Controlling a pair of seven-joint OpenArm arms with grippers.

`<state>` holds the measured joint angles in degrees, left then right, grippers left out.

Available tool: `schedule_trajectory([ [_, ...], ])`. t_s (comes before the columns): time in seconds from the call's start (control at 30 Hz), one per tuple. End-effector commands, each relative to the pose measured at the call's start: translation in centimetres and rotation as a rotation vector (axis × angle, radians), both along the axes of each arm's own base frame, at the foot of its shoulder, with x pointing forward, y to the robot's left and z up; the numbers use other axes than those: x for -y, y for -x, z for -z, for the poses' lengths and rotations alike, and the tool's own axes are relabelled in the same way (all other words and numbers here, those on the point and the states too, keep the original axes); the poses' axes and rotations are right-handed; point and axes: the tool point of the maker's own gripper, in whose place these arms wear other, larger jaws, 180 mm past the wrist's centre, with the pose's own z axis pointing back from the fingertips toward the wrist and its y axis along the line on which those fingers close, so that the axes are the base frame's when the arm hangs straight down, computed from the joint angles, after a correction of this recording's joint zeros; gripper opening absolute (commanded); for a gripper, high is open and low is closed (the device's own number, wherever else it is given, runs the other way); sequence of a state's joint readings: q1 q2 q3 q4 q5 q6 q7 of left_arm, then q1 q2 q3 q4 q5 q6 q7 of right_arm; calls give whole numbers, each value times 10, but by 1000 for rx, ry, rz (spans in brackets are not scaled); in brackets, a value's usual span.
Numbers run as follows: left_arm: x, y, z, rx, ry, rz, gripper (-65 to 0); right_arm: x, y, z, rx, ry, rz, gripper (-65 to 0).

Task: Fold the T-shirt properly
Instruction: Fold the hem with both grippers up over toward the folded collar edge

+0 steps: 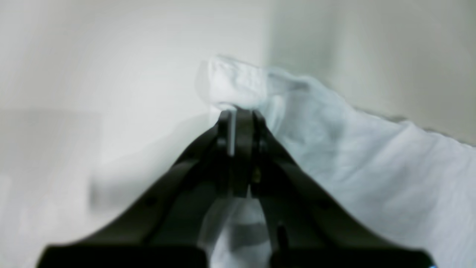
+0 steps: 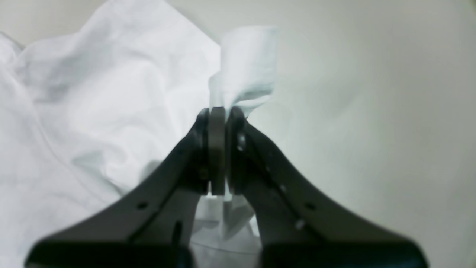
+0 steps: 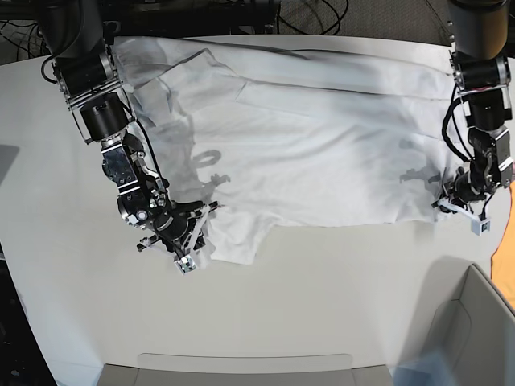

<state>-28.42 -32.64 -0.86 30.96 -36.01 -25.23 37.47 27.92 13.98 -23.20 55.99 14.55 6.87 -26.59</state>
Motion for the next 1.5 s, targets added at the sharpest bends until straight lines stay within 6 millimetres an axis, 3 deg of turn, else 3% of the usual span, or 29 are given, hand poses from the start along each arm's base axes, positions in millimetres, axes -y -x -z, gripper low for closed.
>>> schedule_trajectory([
  [0.0, 7, 12, 9, -68, 10, 43, -650, -2, -16, -25, 70, -17, -5, -650],
  [0.17, 6, -5, -8, 27, 1, 56, -650, -4, -25, -37, 101, -33, 1, -650],
  [0.37, -23, -32, -63, 228, 30, -70, -650, -2, -56, -100, 231, -143, 65, -650],
  [0.63, -47, -29, -78, 262, 22, -120, -650, -10, -59, -135, 311, -169, 42, -650],
  [0.8, -47, -25, -87, 253, -8, -82, -650, -19, -38, -132, 290, -162, 13, -650],
  [0.97, -42, -14, -99, 280, -87, -16, -650, -8, -14, -130, 276, -176, 43, -650],
  [1.07, -37, -4, -95, 242, -104, 21, -650, 4, 0, -125, 276, -196, 71, -650],
  [1.17, -36, 4, -90, 226, -111, 28, -650, 2, 21, -122, 271, -200, 25, -650],
  [1.33, -59, 28, -96, 236, -117, -44, -650, 13, 58, -119, 265, -204, 37, -650],
  [1.47, -61, 42, -102, 204, -137, -30, -650, 19, 86, -119, 273, -208, 49, -650],
])
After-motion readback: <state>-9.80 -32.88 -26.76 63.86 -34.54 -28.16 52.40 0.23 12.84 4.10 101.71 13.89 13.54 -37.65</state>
